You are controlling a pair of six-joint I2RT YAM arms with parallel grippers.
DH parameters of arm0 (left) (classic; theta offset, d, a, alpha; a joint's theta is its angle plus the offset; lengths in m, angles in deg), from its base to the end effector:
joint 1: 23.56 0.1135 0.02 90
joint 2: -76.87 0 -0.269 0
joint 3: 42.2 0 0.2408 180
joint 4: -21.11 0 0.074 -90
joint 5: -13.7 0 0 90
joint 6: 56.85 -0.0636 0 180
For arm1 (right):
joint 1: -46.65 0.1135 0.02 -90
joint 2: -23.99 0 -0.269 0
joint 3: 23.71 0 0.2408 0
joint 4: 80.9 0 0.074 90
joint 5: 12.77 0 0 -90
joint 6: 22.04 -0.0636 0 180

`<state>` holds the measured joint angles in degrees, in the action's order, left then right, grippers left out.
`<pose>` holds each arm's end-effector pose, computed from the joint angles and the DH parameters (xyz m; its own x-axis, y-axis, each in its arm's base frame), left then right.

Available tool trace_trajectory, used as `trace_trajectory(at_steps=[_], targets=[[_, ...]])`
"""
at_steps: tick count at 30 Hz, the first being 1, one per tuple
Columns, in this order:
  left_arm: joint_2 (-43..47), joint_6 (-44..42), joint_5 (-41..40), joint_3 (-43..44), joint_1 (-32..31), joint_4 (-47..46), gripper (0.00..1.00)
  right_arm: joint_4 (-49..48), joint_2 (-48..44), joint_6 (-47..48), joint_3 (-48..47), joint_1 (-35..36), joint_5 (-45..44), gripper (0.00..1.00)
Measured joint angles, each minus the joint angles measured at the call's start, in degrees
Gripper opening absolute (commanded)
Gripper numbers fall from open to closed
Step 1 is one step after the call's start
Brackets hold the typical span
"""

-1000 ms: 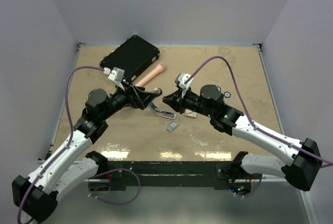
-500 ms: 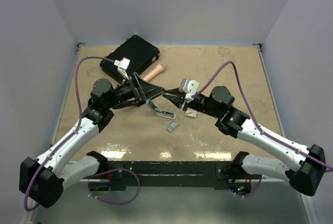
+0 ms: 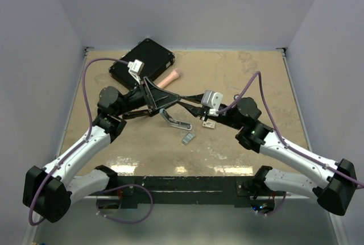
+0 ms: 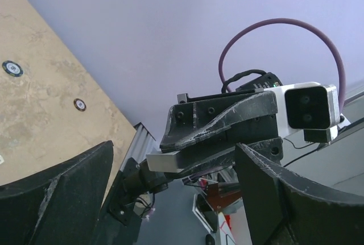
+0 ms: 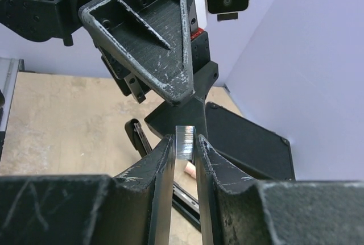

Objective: Load the staples into the stapler

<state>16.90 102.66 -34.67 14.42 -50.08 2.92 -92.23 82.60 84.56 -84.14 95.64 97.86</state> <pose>0.1988 -0.1464 0.3634 -0.7706 -0.3979 -0.4977 0.5326 0.0266 -0.8459 0.1475 0.2038 0.3812 0.4091 0.0630 -0.9103 -0.8499 0.3895 -0.3550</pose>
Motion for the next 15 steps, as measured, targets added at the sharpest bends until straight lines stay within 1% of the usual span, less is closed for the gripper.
trace_trajectory(at_steps=[6,8,12,14,15], targets=[[-0.5,1.6,1.2,0.0,0.0,-2.6,0.82,-2.7,1.1,0.6,0.6,0.0,0.6,0.26],[-0.6,1.9,1.8,-0.1,0.0,-3.7,0.82,-3.5,1.5,1.0,0.6,0.0,1.0,0.26],[-0.8,2.4,2.8,-1.3,0.0,-5.5,0.82,-4.2,1.9,1.6,0.6,0.0,1.3,0.26],[-0.8,1.6,3.0,-1.6,0.2,-4.8,0.83,-3.7,1.7,1.6,0.6,0.0,1.0,0.26],[-0.7,-0.1,2.8,-1.6,0.5,-3.2,0.85,-3.1,1.5,1.6,0.6,0.0,0.5,0.27]])
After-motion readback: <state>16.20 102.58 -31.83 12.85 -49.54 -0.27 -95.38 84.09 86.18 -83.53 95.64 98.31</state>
